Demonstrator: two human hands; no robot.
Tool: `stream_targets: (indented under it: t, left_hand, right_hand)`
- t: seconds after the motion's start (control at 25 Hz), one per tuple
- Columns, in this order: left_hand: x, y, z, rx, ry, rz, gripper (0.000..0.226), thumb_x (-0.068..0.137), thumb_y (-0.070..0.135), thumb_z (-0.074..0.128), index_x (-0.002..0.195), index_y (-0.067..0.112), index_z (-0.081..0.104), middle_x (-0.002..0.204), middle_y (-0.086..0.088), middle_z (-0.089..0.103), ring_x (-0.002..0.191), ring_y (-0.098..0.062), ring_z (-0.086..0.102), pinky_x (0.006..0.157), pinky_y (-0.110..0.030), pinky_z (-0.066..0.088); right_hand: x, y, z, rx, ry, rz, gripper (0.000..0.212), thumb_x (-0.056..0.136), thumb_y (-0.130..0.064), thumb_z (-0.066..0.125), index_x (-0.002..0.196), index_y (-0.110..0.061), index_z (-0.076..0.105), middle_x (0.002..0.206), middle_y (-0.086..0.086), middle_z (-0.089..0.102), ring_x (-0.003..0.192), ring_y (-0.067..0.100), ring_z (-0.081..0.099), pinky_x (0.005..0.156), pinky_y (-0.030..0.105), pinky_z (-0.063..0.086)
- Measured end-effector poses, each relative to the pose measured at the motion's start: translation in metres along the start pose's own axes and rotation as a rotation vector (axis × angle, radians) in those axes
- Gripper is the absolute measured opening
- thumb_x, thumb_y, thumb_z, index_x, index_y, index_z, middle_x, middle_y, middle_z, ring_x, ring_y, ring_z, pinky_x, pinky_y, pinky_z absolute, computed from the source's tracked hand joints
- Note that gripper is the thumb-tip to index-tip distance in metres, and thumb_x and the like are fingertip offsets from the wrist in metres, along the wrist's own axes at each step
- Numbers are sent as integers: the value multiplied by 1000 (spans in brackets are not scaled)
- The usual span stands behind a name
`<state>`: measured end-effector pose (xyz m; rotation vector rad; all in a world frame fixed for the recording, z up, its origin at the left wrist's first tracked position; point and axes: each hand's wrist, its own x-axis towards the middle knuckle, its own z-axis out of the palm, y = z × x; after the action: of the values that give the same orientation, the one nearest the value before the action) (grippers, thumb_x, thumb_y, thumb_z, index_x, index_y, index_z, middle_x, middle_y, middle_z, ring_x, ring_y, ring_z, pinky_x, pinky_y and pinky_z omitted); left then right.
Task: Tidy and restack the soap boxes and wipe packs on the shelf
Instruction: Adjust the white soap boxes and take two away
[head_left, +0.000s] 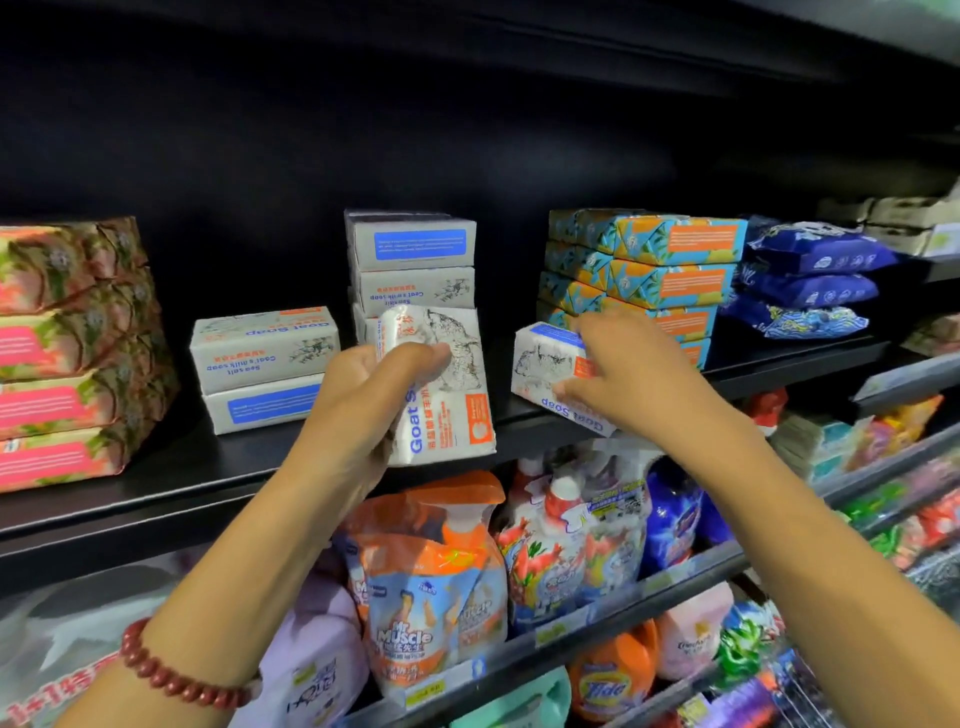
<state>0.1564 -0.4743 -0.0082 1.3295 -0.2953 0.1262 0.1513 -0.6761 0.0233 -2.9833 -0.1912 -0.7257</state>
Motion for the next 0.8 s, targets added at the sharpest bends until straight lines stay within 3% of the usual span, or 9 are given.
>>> stream_targets:
  t: [0.12,0.28,0.44,0.52,0.64,0.8]
  left_hand:
    - [-4,0,9,-57,-90,-50,15,88,15,58,89,3,67,82,-15,74,78,-28,72,60,-39,59]
    - [-22,-13,28,-121,-262,-127,24,91,20,54,108,5,63,98,-17,72,92,-32,70,77,-49,57]
    - [-57,-48,42,-107,-420,-226,17,89,18,55,82,11,69,76,-9,74,65,-19,71,51,-28,54]
    - [-80,-74,51,-106,-490,-328,18,87,18,58,76,10,69,67,-6,72,54,-16,69,43,-24,51]
    - [-121,-113,67,-118,-600,-520,21,72,26,66,79,6,68,69,-10,73,57,-18,69,48,-34,57]
    - [-189,-163,83,-155,-721,-792,22,74,20,62,82,3,72,73,-11,73,57,-19,69,45,-31,54]
  right_hand:
    - [-40,12,-2,380,110,154,34,80,-27,69,102,-10,50,100,6,56,93,24,51,73,36,40]
    - [-111,15,1,776,236,380,27,80,-22,71,95,-28,49,98,-12,61,91,11,61,77,34,50]
    - [-183,6,21,1079,326,650,27,80,-11,68,100,-21,53,101,-2,67,85,9,67,73,32,57]
    - [-228,3,34,1133,409,792,27,81,-2,65,102,-16,57,98,1,69,81,8,67,67,25,57]
    - [-302,-4,50,1131,517,998,24,81,4,62,102,-8,60,94,7,69,75,8,66,61,20,54]
    - [-404,-25,64,1052,604,1269,21,80,1,68,99,-2,62,69,-5,69,56,1,61,44,15,44]
